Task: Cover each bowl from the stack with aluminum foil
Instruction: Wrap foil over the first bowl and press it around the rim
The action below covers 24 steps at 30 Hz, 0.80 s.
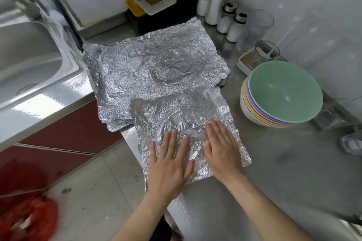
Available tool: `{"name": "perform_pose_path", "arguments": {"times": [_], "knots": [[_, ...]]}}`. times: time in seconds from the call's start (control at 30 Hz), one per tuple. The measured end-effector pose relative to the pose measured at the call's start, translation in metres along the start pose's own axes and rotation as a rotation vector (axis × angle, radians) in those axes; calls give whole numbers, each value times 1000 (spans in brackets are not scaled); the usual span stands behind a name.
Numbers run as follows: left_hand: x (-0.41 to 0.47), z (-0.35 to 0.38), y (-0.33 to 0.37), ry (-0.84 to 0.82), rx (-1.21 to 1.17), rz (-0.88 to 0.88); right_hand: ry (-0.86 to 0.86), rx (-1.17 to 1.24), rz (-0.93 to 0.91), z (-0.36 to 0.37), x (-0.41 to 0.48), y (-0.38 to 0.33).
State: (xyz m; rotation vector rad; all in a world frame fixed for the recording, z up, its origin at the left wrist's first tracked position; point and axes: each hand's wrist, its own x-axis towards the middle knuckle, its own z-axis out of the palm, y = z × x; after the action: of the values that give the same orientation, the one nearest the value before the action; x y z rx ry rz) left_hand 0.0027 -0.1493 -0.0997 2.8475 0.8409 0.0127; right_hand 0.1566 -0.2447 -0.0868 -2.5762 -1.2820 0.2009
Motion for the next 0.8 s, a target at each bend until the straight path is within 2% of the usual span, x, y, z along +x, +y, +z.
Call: {"name": "perform_pose_path", "arguments": {"times": [0.13, 0.2, 0.3, 0.33, 0.4, 0.53, 0.63, 0.73, 0.8], "knots": [[-3, 1, 1, -47, -62, 7, -47, -97, 13, 15, -2, 7], [-3, -10, -5, 58, -145, -65, -64, -146, -1, 17, -3, 8], [9, -32, -32, 335, -388, -426, -83, -179, -8, 18, -2, 6], [14, -38, -42, 386, -479, -543, -86, -184, -4, 18, -3, 6], [22, -44, -55, 371, -652, -656, -94, -188, 0, 19, -4, 6], [31, -46, -61, 240, -721, -637, -114, -194, 0, 18, -3, 7], [28, -48, -71, 242, -760, -642, -114, -175, 2, 16, -7, 6], [24, -51, -74, 182, -697, -621, -128, -162, 18, 16, -15, 2], [24, -56, -77, 251, -618, -627, -131, -160, 36, 17, -19, -1]]}}
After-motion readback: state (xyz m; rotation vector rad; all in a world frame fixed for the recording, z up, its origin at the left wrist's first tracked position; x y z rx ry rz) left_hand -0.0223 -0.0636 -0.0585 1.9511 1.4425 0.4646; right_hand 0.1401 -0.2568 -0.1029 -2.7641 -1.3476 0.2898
